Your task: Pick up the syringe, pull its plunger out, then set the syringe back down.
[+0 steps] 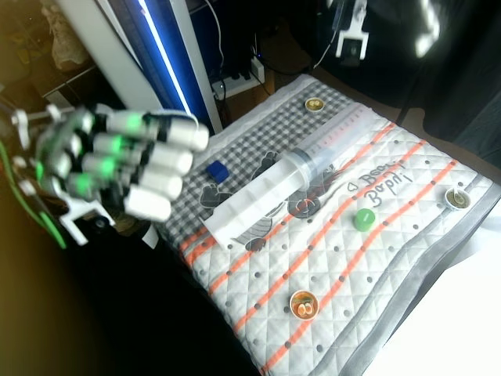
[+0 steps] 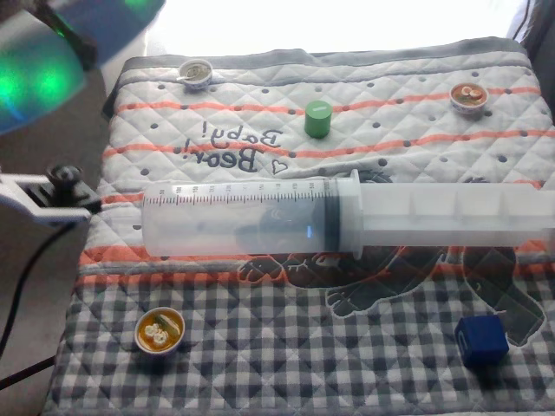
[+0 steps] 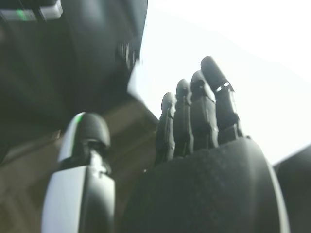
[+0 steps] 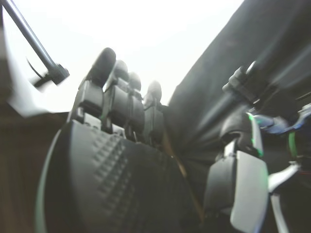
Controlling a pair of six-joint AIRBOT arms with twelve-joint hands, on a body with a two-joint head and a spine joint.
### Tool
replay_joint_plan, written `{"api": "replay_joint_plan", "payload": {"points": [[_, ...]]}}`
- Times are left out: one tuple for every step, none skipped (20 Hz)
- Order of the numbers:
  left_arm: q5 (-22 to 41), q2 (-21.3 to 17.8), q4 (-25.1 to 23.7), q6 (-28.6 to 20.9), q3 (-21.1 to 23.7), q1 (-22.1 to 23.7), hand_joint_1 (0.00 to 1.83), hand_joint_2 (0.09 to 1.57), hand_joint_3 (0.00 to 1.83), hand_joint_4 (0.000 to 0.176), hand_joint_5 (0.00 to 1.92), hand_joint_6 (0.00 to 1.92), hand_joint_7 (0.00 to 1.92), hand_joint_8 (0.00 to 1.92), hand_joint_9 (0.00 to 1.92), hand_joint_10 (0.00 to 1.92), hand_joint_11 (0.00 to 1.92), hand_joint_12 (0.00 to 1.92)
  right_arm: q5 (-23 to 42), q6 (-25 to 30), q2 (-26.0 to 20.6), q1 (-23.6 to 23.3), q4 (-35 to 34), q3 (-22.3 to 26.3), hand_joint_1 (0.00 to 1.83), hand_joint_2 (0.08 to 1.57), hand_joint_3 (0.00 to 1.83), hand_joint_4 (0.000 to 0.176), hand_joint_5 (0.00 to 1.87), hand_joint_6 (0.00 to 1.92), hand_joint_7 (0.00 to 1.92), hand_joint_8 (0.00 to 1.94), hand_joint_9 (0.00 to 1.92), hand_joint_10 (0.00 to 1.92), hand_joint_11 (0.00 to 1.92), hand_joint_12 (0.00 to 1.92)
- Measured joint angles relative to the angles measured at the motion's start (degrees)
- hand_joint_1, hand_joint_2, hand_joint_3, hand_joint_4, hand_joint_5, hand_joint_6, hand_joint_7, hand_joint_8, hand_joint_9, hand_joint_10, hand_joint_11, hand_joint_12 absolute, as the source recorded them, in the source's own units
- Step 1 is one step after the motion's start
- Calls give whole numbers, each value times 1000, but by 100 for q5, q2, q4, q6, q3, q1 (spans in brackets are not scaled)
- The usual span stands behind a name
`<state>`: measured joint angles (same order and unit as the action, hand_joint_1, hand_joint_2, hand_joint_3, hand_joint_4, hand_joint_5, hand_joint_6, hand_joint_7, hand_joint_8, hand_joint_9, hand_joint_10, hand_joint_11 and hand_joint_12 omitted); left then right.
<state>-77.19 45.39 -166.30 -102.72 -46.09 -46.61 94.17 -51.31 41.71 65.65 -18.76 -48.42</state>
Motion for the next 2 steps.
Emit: {"api": "replay_joint_plan", "payload": {"points": [[-319, -9, 0, 79, 42, -7, 641, 1236, 0, 19, 132, 2, 342, 0, 495, 11, 208, 1025, -11, -138, 4, -131, 2, 2, 597, 1132, 18, 75, 68, 16, 185, 6, 239, 2, 0, 917], [-516, -9, -42, 79, 46, -7, 569, 1256, 2, 14, 104, 0, 289, 0, 481, 2, 246, 987, -7, -302, 2, -225, 22, 28, 628, 1125, 6, 60, 107, 19, 251, 8, 314, 17, 1, 991]]}}
